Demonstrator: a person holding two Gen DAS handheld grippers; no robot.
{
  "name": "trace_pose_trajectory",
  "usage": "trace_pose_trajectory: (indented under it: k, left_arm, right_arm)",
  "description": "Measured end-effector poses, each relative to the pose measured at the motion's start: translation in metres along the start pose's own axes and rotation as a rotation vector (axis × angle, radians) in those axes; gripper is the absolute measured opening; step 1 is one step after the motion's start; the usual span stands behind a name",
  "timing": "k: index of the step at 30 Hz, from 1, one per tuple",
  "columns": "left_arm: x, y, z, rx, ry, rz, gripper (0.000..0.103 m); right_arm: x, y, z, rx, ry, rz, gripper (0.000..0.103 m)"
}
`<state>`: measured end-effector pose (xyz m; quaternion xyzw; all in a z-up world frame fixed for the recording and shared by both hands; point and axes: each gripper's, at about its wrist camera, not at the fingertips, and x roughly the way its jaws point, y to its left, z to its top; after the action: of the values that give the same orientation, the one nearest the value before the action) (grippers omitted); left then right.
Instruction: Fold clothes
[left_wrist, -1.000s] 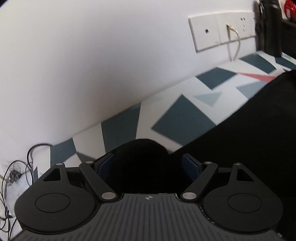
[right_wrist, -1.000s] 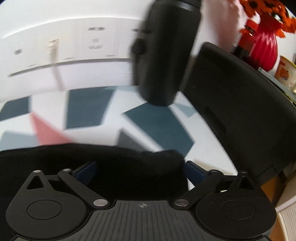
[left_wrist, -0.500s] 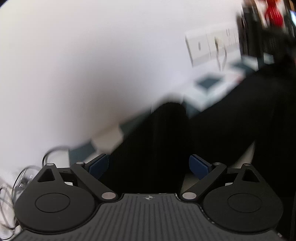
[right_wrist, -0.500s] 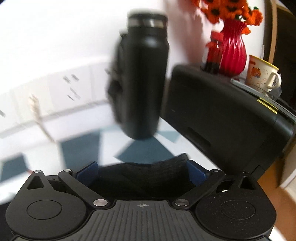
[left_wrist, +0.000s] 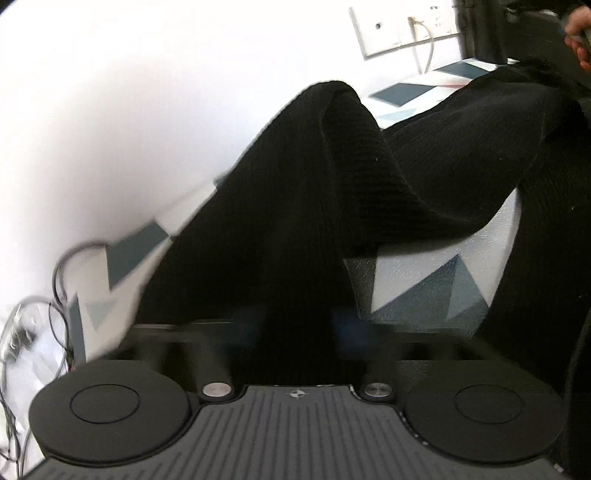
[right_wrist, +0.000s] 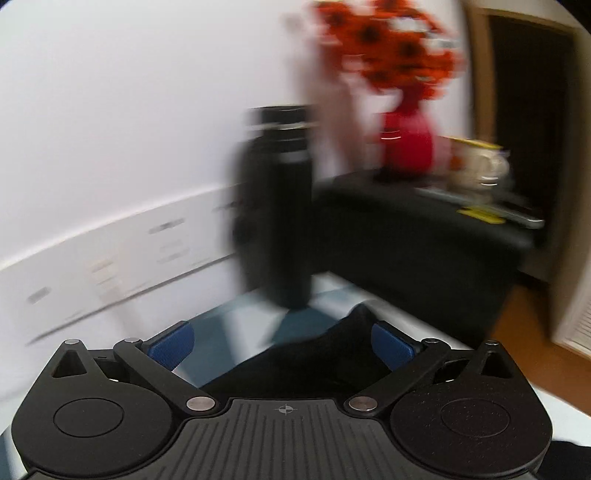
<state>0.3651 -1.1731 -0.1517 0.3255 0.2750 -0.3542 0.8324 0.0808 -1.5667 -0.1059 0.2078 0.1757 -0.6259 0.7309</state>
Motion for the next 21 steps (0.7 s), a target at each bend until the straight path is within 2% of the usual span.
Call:
trace_pose_trajectory:
  k: [1,3,6,7,9,10,11,14,16,18,20,21]
  left_arm:
    - [-0.004,0.008,-0.001,-0.024,-0.003,0.014,0.001]
    - [-0.013,0.025,-0.003,-0.071,-0.008,0.042,0.001]
    - [-0.025,0.051,-0.005,-0.142,-0.015,0.085,0.001]
    - [-0.03,0.059,-0.006,-0.166,-0.018,0.099,0.005]
    - [-0.038,0.076,-0.008,-0.213,-0.023,0.127,0.038]
    - [-0.042,0.083,-0.009,-0.231,-0.025,0.139,0.08]
    - [-0.041,0.07,-0.011,-0.186,-0.031,0.122,0.092]
    - [-0.039,0.032,-0.016,-0.052,-0.046,0.07,0.092]
    - [-0.025,0.006,-0.016,0.016,-0.006,0.031,0.092]
    - [-0.01,-0.01,-0.016,0.043,0.023,0.004,0.092]
    - [0.002,-0.007,-0.013,0.01,0.015,0.007,0.095]
    - [0.008,-0.005,-0.011,-0.006,0.011,0.009,0.091]
  right_arm:
    - [0.01,-0.009,0.007,0.052,0.019,-0.043,0.102]
    - [0.027,-0.034,0.017,0.236,0.147,-0.04,0.102]
    - [0.021,-0.058,0.008,0.494,0.264,0.031,0.102]
    - [0.018,-0.067,0.005,0.579,0.302,0.056,0.102]
    - [-0.001,-0.054,-0.005,0.504,0.297,0.107,0.102]
    - [-0.009,-0.046,-0.01,0.449,0.288,0.133,0.102]
    - [-0.016,-0.035,-0.016,0.393,0.288,0.159,0.102]
    - [-0.036,-0.003,-0.037,0.234,0.308,0.238,0.102]
    - [-0.044,0.015,-0.048,0.141,0.301,0.265,0.102]
    - [-0.051,0.027,-0.053,0.068,0.292,0.29,0.102]
    - [-0.058,0.038,-0.057,-0.006,0.286,0.339,0.102]
    - [-0.061,0.045,-0.058,-0.062,0.285,0.378,0.102]
